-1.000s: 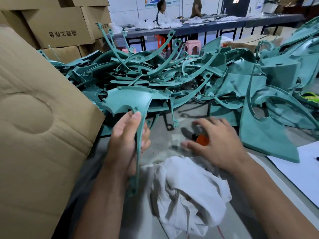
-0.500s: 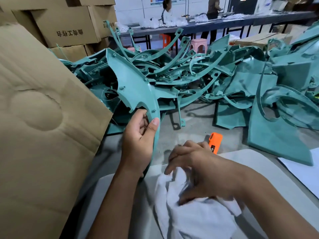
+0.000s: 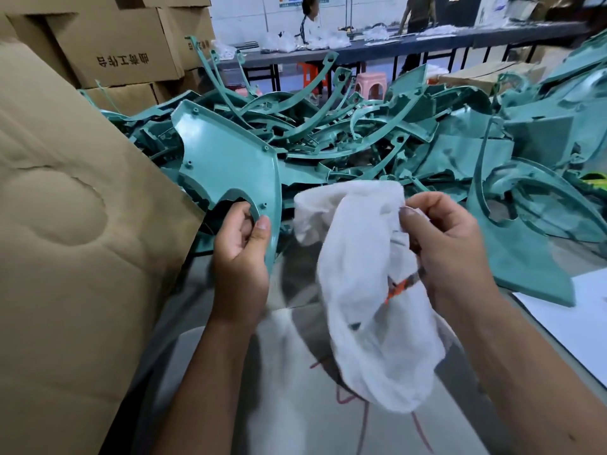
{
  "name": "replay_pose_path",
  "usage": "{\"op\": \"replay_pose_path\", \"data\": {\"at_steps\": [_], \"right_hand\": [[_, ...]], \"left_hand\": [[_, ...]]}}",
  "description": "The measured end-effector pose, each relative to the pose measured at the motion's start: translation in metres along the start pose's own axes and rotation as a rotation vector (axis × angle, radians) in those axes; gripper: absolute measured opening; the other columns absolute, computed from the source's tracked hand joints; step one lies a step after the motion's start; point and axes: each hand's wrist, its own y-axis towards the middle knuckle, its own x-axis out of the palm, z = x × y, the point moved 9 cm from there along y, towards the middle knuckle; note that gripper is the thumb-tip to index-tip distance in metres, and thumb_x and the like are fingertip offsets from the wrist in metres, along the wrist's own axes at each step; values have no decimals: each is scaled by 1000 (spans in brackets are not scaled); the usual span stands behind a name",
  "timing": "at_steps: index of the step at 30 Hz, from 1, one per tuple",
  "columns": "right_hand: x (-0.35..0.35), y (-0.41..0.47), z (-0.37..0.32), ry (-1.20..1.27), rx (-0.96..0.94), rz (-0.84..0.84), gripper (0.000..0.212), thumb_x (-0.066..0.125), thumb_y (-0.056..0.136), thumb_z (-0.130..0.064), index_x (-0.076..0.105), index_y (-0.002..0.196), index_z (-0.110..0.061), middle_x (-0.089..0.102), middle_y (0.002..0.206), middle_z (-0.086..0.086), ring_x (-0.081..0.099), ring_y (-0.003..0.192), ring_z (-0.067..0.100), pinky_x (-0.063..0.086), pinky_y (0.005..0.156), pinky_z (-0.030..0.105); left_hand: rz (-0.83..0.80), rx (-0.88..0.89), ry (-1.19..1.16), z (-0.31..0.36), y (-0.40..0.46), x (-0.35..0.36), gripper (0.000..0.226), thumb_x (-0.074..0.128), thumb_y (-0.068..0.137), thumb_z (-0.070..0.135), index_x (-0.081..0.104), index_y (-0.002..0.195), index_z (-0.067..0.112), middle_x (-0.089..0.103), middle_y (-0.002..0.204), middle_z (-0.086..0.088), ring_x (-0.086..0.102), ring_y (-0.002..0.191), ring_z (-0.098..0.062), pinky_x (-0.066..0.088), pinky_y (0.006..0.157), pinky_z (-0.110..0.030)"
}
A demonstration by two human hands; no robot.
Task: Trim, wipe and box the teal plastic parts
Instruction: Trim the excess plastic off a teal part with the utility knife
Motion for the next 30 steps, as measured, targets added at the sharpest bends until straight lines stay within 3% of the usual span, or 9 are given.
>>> {"op": "replay_pose_path", "data": {"at_steps": [3,5,9,11,15,18,22,25,30], "right_hand": [[1,0,11,-222,82,-68,16,64,99,-5,69,89,-16,67,66,-6,57,52,8,46,47,25],[19,-5,15,-410,66,-327,16,64,103,-15,77,94,-18,76,83,1,71,67,15,56,56,26],[54,-31,6,-46,150,-755,21,58,105,-16,76,110,-6,77,88,15,77,82,33,63,68,34],[39,-17,2,-234,-13,-615,22,59,101,-3,77,107,-14,79,90,9,77,84,26,65,72,37],[22,2,17,-1288,-201,-579,59,58,84,8,65,90,-51,63,103,-27,54,107,18,45,96,41],[14,-1,27,-1327,-110,-667,53,64,86,-8,63,87,-61,55,116,-39,39,115,14,27,97,41],[12,-6,30,-1292,-90,-740,32,74,89,-32,67,98,-63,54,122,-32,41,112,15,32,99,43],[-6,14,23,-1445,-109,-493,29,80,84,-39,75,112,-45,60,103,-13,52,108,27,46,95,44],[-22,23,1,-1547,-192,-69,39,79,86,-48,73,122,-35,60,111,-2,44,114,30,43,96,43]], "left_hand": [[13,-24,7,-2,0,-2,13,52,96,28,58,99,17,49,84,-7,44,77,-18,39,70,-35],[-6,-20,-1,-2,-1,2,9,50,98,24,55,93,20,49,76,2,43,68,-13,37,62,-27],[-96,-77,-108,-9,1,8,24,51,100,27,43,82,14,36,62,6,26,50,-10,26,44,-19],[-120,-35,-22,-8,2,7,25,60,97,40,52,88,18,44,64,13,36,52,-9,32,49,-24],[-70,47,133,-4,-1,3,26,66,94,47,60,96,21,69,88,2,66,83,-21,55,77,-45],[-35,36,159,-7,-1,0,24,63,95,49,56,87,28,61,75,7,56,66,-19,46,63,-44],[13,12,35,-5,1,-7,26,56,99,42,53,88,18,40,63,9,32,53,-14,29,53,-34],[48,-38,-147,-3,4,-7,48,44,100,38,44,102,-10,30,63,-3,24,48,-12,24,42,-21],[33,-64,-194,0,2,-6,27,46,101,21,38,84,3,29,71,-10,23,53,-15,24,42,-20]]}}
